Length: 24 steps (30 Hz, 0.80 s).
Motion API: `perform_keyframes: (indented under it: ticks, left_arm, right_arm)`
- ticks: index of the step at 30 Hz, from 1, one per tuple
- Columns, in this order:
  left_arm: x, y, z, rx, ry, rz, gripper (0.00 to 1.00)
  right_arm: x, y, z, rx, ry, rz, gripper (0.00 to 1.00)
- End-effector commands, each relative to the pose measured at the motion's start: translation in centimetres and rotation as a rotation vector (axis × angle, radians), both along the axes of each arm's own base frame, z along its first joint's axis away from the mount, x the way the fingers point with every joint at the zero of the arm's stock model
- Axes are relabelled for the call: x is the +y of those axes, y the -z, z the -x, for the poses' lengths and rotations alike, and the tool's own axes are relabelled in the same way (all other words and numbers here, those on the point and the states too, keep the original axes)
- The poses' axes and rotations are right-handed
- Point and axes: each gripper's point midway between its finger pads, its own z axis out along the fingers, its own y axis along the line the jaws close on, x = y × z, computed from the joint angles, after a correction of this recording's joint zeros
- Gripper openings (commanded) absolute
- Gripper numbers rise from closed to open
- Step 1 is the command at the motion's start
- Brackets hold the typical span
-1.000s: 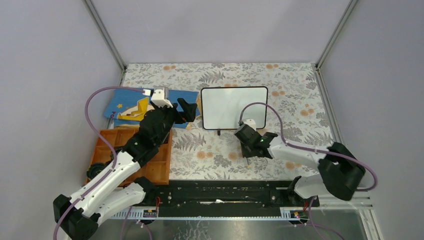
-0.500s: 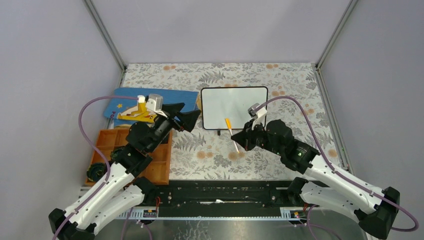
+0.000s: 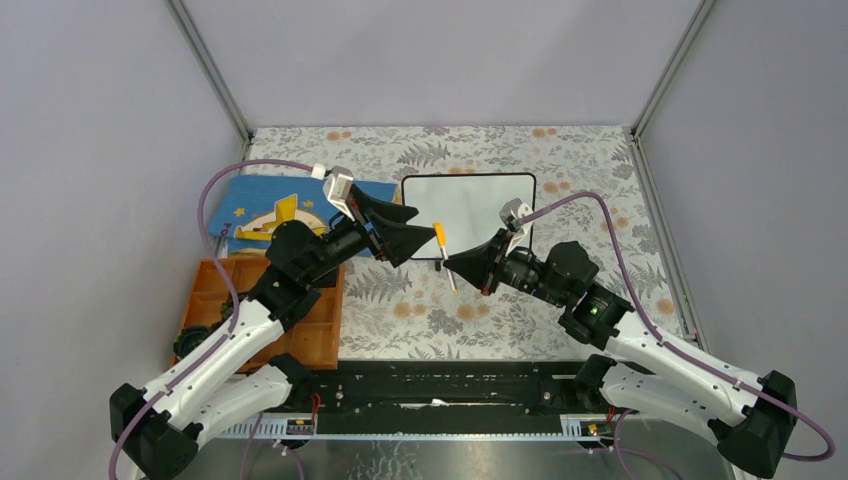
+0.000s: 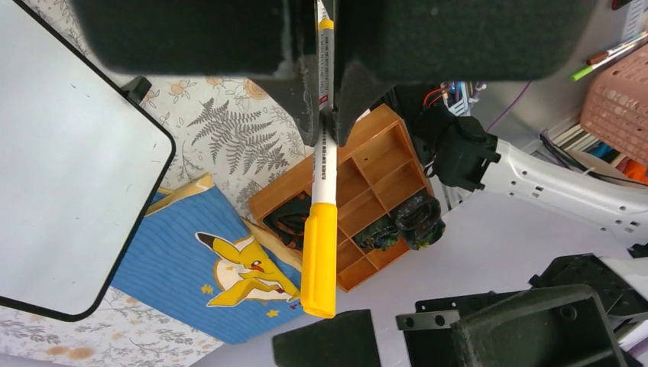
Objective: Write a sentence on the whiteboard
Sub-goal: Open the whiteboard marker at the center of the board.
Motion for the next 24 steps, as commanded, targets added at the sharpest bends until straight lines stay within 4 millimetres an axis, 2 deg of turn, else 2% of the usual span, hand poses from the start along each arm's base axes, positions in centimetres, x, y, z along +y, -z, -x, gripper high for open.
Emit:
perform_keyframes:
  ticks: [1,3,7,18,24]
  left_arm:
    - [-1.3,-3.1,1.4,-0.014,0.119,0.077,0.97]
    - [-1.9,-3.1,1.6,-0.003,0.159,0.076,0.95]
    - [-3.1,-2.6,2.1,0.040,0.248,0.069,0.84]
    - [-3.6,-1.8,2.7,0.072,0.306,0.059,0.61]
    - [-3.7,-1.1,2.7,0.085,0.316,0.048,0.39]
  right_arm:
    - [0.4,-4.1,0.9,-0.088,-0.056,-0.097,0.00]
    - [0.4,-4.2,1.1,-0.092,-0.064,-0.100,0.00]
    - [0.3,-5.0,1.2,-0.107,-0.066,-0.116,0.00]
    - [0.2,-4.9,0.5,-0.102,-0.032,-0.120,0.00]
    - [0.5,-4.9,0.3,-0.090,-0.031,-0.123,0.00]
